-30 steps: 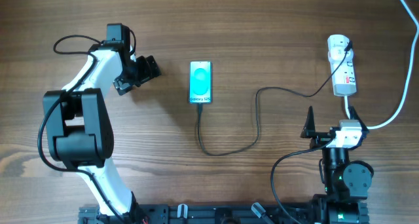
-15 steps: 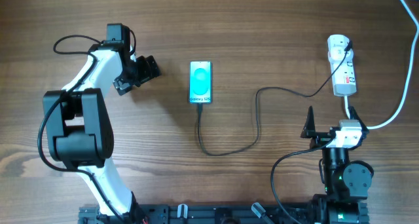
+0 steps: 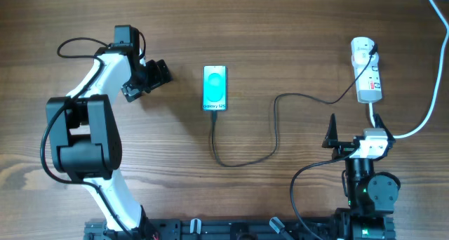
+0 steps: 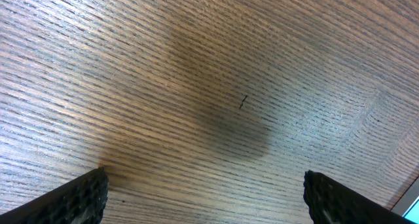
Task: Plug charger to phone and switch on socket
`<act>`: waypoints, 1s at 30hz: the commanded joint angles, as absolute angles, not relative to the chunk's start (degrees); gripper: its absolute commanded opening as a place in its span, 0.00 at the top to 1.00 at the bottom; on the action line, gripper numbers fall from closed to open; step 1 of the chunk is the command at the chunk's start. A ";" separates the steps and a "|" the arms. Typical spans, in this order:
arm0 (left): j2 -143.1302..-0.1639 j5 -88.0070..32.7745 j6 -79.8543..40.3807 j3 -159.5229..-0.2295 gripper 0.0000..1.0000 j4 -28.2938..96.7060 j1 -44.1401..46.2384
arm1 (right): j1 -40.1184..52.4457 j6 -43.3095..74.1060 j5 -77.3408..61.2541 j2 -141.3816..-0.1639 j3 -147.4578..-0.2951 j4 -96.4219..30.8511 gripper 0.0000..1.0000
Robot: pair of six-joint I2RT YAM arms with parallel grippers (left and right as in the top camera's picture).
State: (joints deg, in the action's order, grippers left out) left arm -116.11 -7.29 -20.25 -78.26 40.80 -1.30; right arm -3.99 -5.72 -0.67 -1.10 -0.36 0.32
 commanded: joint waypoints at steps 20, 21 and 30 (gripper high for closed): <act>-108.55 -6.96 -19.92 -77.60 0.00 40.69 -1.41 | -3.70 -6.00 -1.37 -0.27 -0.27 0.32 0.00; -107.07 -6.94 -19.92 -77.60 0.00 40.69 -1.41 | -3.70 -6.00 -1.37 -0.27 -0.27 0.32 0.00; -90.56 -4.99 -19.70 -77.58 0.00 40.07 -1.41 | -3.70 -6.00 -1.37 -0.27 -0.27 0.32 0.00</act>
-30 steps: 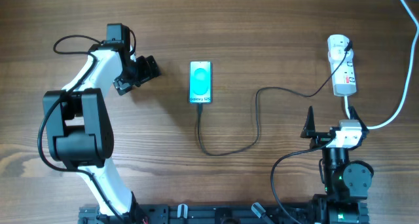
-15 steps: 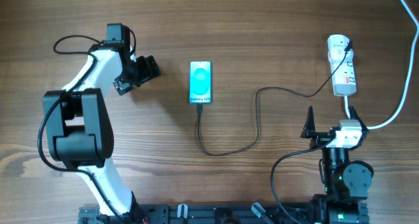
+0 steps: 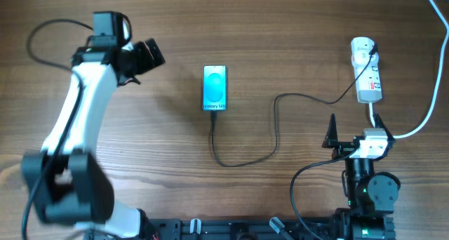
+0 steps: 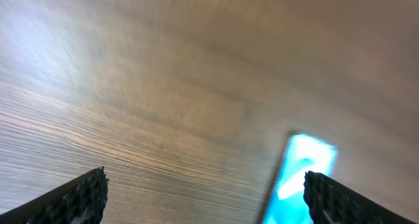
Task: Plug charger to phone and switch on socket
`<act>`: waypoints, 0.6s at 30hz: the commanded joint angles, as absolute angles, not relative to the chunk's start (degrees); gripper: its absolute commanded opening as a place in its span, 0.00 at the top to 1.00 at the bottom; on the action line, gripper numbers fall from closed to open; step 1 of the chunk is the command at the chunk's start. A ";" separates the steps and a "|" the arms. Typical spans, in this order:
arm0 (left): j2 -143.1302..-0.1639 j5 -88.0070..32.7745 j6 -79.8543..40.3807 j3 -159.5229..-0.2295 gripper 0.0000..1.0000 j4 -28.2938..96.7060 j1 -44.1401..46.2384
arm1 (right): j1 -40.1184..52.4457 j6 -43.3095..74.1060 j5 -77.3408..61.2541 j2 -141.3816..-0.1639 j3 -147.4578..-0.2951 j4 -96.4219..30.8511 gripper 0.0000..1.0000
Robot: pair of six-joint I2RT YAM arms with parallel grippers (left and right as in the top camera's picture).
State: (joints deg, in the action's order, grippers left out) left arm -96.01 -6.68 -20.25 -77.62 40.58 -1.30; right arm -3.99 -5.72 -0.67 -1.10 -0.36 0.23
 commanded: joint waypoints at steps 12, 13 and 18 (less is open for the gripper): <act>-88.23 -11.29 -20.14 -63.90 0.00 16.95 -1.34 | -3.70 -6.00 -1.37 -0.27 -0.27 0.32 0.00; -87.96 -11.27 -19.97 -62.19 0.00 14.96 -1.34 | -3.70 -6.00 -1.37 -0.27 -0.27 0.32 0.00; -86.21 -9.06 -19.73 -50.68 0.00 2.52 -1.37 | -3.70 -6.00 -1.37 -0.27 -0.27 0.32 0.00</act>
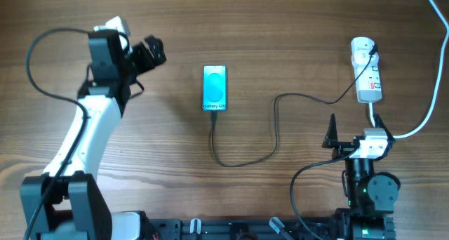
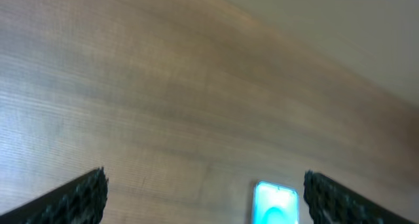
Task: Plug charger to phone and switch on socket
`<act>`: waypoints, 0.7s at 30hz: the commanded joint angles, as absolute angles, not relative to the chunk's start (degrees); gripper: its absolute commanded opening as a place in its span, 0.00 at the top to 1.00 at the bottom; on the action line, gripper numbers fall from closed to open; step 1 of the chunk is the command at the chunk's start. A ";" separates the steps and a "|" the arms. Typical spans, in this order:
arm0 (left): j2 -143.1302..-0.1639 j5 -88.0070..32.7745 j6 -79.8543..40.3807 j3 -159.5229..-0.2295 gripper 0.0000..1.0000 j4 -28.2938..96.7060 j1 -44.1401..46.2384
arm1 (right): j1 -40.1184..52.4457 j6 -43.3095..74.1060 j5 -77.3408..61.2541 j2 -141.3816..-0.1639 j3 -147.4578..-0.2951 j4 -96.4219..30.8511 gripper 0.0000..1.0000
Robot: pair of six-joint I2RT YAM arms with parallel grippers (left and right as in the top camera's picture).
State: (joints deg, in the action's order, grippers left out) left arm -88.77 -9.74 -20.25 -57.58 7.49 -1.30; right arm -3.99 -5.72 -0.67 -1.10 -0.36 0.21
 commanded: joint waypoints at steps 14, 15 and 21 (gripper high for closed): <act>-83.24 -3.73 -19.75 -23.94 0.00 -13.15 -1.37 | -3.70 -6.02 -1.37 -0.27 -0.27 0.32 0.00; -83.24 -3.73 -19.75 -22.90 0.00 -13.13 -1.37 | -3.70 -5.98 -1.37 -0.27 -0.27 0.32 0.00; -82.59 -3.73 -19.75 -15.97 0.00 -13.58 -1.37 | -3.70 -6.00 -1.37 -0.27 -0.27 0.32 0.00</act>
State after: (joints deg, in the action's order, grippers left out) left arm -82.30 -4.32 -19.57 -21.02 -14.96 -1.23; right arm -3.99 -5.72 -0.67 -1.10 -0.36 0.21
